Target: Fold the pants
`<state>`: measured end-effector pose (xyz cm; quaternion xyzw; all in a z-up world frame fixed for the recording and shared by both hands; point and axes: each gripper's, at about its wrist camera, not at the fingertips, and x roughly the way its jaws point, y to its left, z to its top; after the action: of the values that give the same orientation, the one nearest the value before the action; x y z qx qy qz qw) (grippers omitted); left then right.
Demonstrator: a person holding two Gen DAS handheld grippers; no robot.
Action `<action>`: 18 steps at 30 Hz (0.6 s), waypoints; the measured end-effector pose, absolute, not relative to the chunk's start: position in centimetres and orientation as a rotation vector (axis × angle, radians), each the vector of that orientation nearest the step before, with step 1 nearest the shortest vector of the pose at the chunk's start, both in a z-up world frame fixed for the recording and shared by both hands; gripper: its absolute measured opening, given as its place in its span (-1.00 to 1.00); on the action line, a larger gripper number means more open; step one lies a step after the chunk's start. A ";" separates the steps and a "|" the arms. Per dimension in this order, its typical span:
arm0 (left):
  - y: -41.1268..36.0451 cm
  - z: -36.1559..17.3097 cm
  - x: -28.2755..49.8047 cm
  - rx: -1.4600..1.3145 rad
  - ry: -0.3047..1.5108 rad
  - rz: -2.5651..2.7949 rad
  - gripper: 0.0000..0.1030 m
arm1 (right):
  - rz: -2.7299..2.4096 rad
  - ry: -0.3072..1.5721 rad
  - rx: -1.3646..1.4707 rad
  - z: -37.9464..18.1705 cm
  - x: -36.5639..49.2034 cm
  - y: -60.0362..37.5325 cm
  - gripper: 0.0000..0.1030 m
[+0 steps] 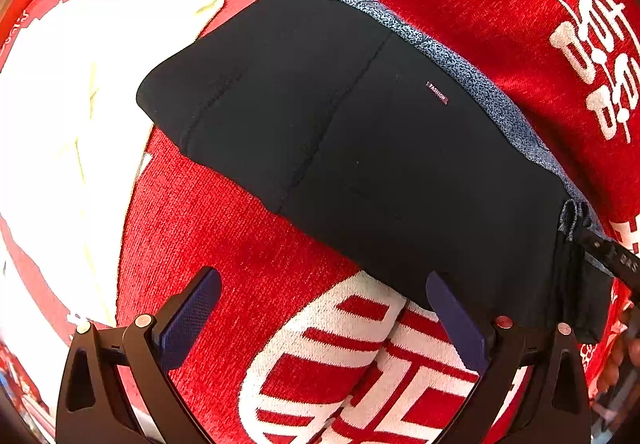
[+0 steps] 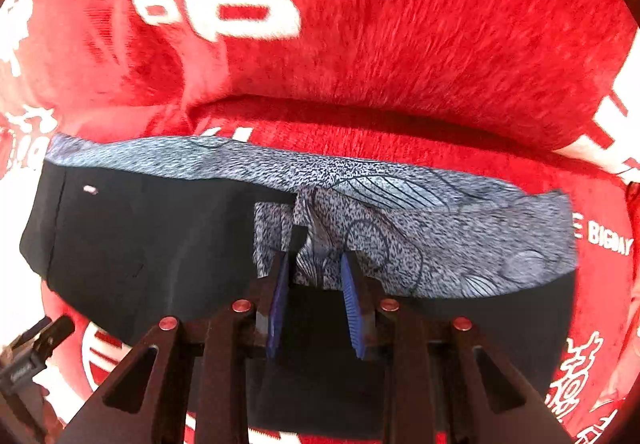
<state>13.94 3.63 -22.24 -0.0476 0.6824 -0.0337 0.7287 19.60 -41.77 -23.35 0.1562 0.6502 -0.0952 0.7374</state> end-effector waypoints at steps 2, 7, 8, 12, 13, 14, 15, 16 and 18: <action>3.7 -22.1 14.1 -0.106 1.504 -0.075 1.00 | -0.201 1.414 0.360 -23.0 19.4 -41.7 -0.72; 3.3 -22.2 14.1 -0.103 1.499 -0.077 1.00 | -0.102 1.416 0.329 -21.7 18.6 -39.7 -0.81; 3.2 -22.3 14.2 -0.099 1.499 -0.076 1.00 | -0.079 1.429 0.310 -22.1 18.5 -38.9 -0.81; 2.8 -22.5 14.3 -0.095 1.500 -0.064 1.00 | -0.071 1.465 0.241 -23.4 18.4 -36.9 -0.77; 2.8 -22.4 14.4 -0.094 1.494 -0.059 1.00 | -0.065 1.456 0.245 -22.9 18.4 -36.6 -0.72; 2.8 -22.3 14.4 -0.094 1.488 -0.058 1.00 | -0.055 1.451 0.255 -22.6 18.3 -36.3 -0.71; 2.8 -22.3 14.4 -0.096 1.487 -0.059 1.00 | -0.046 1.447 0.259 -22.0 18.1 -35.9 -0.65; 2.8 -22.4 14.5 -0.098 1.492 -0.060 1.00 | -0.043 1.443 0.243 -21.4 18.0 -35.5 -0.48; 3.0 -22.7 14.5 -0.100 1.500 -0.056 1.00 | -0.033 1.428 0.205 -20.1 17.5 -34.9 0.00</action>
<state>14.47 2.95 -22.69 -0.0452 0.6814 -0.0253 0.7301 17.52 -34.93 -20.07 0.0940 0.6537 -0.0150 0.7507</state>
